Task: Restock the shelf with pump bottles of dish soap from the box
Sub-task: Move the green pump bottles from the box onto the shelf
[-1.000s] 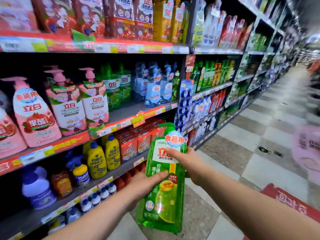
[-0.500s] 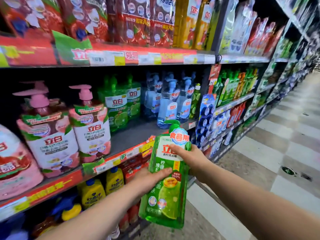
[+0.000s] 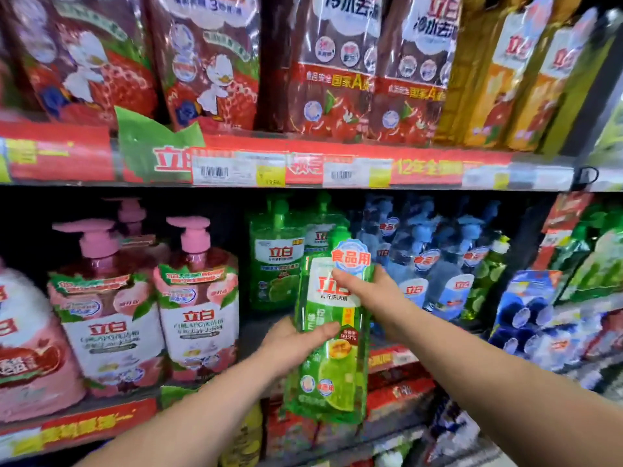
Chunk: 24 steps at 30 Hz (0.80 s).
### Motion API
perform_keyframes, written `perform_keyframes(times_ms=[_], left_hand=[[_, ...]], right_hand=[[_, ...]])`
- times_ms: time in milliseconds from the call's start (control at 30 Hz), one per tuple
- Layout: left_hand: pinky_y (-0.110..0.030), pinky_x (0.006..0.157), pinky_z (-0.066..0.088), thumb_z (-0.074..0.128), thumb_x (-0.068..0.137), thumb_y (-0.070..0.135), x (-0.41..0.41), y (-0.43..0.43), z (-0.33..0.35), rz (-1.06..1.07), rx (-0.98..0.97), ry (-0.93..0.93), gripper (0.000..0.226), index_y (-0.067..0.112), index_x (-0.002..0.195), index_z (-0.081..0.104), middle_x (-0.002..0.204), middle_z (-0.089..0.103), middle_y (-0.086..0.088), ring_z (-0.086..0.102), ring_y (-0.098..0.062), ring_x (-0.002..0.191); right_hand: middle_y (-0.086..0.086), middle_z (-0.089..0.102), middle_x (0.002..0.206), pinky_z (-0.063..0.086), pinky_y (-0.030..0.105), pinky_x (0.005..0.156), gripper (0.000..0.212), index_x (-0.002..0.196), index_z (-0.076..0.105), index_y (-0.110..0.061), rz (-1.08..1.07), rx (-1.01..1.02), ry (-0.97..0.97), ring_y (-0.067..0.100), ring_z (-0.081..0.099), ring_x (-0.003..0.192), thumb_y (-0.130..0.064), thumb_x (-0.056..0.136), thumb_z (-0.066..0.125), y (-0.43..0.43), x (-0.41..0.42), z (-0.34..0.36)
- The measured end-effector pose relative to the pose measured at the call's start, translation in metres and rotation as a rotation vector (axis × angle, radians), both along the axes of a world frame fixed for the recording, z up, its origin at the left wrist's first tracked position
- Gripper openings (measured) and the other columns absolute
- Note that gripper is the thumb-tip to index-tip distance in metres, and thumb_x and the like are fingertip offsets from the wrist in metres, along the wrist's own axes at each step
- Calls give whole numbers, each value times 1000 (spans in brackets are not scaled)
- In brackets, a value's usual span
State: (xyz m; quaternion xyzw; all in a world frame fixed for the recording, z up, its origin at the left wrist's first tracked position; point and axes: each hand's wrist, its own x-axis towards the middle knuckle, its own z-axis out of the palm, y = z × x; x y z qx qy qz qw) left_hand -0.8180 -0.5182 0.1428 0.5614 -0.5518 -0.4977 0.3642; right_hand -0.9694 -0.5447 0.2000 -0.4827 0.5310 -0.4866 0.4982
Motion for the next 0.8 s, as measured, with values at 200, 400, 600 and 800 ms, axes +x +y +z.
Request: perform_keyframes(times_ms=[200, 400, 600, 800], left_hand=[[-19, 75, 52, 77, 71, 40, -24, -49, 7, 107, -43, -7, 29, 32, 88, 55, 97, 68, 9, 64, -6, 82], [-37, 88, 54, 81, 69, 26, -45, -80, -8, 206, -33, 22, 50, 12, 111, 58, 106, 70, -8, 68, -21, 93], [-30, 81, 53, 78, 72, 10, -56, -104, -21, 228, -63, 55, 41, 8, 110, 63, 108, 70, -13, 67, -21, 90], [-24, 83, 47, 81, 70, 15, -48, -112, -33, 184, -130, -206, 51, 13, 111, 52, 112, 63, -5, 61, -20, 101]], right_hand=[[4, 68, 105, 52, 15, 67, 50, 113, 46, -8, 96, -101, 113, 11, 66, 88, -25, 77, 76, -63, -23, 2], [8, 69, 107, 48, 6, 61, 56, 128, 49, -3, 241, -109, 231, 9, 65, 84, -17, 80, 74, -103, -46, -14], [-13, 62, 95, 43, 0, 59, 85, 142, 23, -25, 236, -205, 218, -12, 59, 77, -7, 77, 75, -117, -54, -29], [9, 61, 124, 48, 35, 99, 97, 142, 25, -9, 92, -188, 277, 16, 61, 111, -8, 65, 84, -112, -46, -57]])
